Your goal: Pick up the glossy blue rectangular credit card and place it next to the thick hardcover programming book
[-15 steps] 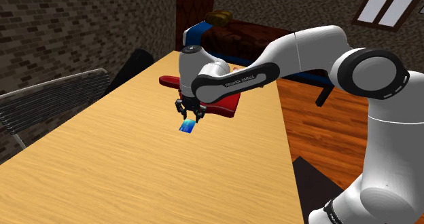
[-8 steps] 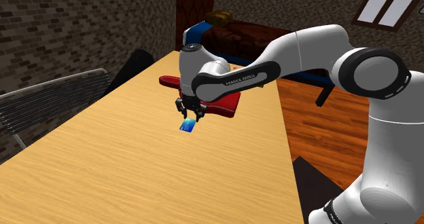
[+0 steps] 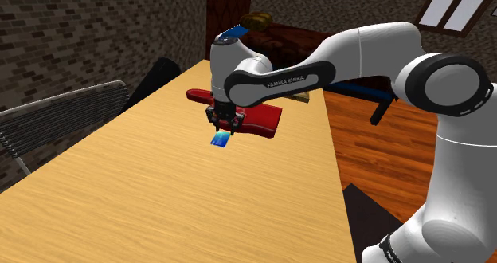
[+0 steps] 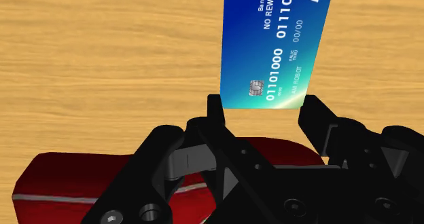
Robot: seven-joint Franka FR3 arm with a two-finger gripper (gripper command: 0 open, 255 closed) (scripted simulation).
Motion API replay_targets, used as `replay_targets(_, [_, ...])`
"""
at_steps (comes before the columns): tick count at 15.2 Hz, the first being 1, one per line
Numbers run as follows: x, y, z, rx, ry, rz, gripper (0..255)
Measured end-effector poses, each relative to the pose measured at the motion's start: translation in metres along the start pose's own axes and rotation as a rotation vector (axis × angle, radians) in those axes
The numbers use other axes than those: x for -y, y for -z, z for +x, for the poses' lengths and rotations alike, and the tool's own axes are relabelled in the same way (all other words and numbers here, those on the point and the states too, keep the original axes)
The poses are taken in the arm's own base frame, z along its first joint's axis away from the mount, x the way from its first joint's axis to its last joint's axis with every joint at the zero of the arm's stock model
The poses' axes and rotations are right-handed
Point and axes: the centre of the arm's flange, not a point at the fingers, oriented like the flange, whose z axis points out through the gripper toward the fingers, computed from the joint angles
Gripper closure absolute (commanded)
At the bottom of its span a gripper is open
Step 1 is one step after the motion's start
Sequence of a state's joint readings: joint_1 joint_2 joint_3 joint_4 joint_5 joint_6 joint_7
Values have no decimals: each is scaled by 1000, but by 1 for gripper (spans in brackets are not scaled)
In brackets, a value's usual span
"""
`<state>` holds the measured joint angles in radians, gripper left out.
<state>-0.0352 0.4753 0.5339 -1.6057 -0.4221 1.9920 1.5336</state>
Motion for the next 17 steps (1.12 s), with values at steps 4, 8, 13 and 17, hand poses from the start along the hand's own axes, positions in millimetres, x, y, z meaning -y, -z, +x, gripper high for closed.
replay_targets(4, [-1, 21, 4, 0, 0, 0, 255])
replay_targets(8, [-1, 43, 6, 0, 0, 0, 255])
replay_targets(13, [-25, 45, 39, 0, 0, -1, 255])
replay_targets(17, [-57, 39, 81, 0, -1, -1, 255])
